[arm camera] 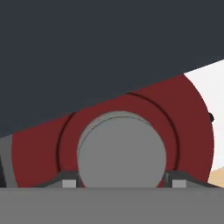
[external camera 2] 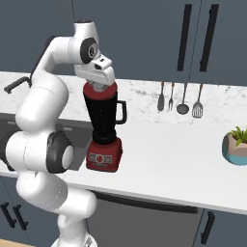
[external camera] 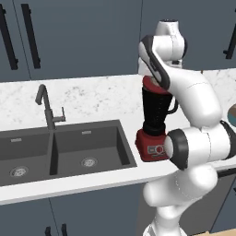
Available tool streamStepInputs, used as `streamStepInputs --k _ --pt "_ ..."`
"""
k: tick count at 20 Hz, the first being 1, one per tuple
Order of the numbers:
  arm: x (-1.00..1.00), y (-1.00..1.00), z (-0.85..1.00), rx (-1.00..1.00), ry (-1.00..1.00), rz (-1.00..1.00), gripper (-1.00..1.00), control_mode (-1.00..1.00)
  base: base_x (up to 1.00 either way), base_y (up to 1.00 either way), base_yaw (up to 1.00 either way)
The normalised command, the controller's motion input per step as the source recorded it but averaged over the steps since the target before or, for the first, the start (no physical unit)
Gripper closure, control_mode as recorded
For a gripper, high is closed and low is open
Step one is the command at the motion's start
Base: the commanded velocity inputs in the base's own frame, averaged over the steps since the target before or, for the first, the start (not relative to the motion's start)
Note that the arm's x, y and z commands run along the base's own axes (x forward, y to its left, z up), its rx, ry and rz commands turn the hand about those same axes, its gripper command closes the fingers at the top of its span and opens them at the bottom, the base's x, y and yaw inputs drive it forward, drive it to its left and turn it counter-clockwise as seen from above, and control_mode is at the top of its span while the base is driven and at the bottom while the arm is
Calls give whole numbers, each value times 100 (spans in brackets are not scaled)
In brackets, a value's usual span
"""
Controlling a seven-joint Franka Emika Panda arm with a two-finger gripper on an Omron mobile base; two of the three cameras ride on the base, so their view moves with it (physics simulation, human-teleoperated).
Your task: Close the lid blender by securely placing the lid on top.
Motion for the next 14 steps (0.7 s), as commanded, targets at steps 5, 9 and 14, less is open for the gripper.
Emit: streamStepInputs --k 5,9,14 --pt "-1 10 -12 0 34 5 100 -100 0 0 0" --pt "0 6 -4 0 27 4 100 -100 0 0 0" --pt "-1 4 0 0 2 1 100 -100 0 0 0"
